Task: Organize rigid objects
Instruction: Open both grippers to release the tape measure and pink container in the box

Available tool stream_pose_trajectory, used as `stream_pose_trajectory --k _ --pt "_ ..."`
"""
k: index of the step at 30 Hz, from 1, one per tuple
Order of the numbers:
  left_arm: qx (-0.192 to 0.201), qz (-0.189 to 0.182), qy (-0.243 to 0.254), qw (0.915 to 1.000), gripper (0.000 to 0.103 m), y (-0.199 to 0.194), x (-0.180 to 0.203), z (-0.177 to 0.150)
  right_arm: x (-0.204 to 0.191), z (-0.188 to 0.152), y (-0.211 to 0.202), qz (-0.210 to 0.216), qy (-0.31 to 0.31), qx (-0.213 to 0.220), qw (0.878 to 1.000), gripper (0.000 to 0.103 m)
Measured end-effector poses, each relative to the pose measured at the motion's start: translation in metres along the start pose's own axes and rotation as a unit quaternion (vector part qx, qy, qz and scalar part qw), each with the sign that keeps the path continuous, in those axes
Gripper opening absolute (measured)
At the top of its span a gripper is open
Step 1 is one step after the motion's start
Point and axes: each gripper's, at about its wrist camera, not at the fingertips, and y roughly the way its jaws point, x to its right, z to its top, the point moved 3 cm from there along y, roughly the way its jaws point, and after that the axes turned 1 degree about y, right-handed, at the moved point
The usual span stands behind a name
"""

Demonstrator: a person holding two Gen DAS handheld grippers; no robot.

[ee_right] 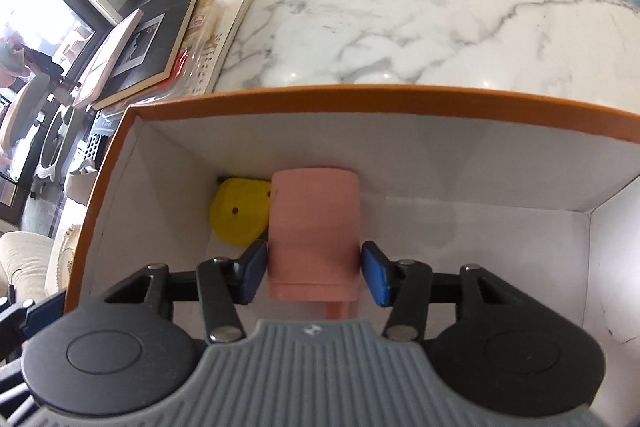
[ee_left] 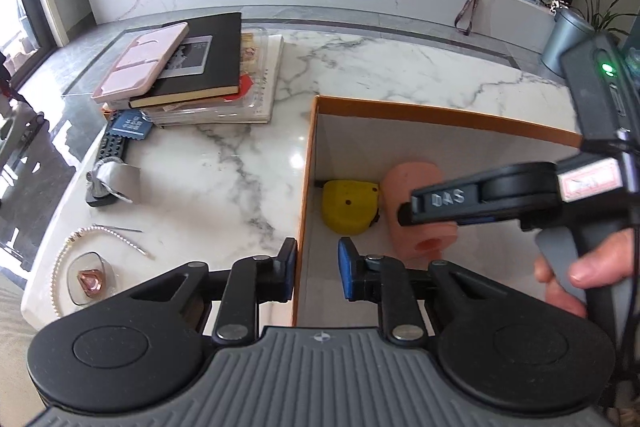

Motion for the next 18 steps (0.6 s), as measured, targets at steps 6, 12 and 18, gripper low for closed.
stream_pose_trajectory --k 6,12,18 --pt "-0.002 0.014 0.007 0.9999 0.020 0.001 0.007 -0.002 0.000 0.004 0.002 -0.009 0.005 0.005 1.000 0.053" --pt "0.006 0.032 0.011 0.9994 0.025 -0.009 0.009 -0.002 0.005 0.002 -0.010 0.003 0.005 0.002 1.000 0.055" --pt "0.050 0.033 0.009 0.9982 0.029 -0.044 0.021 0.007 0.011 -0.008 -0.046 0.007 -0.013 0.027 1.000 0.060"
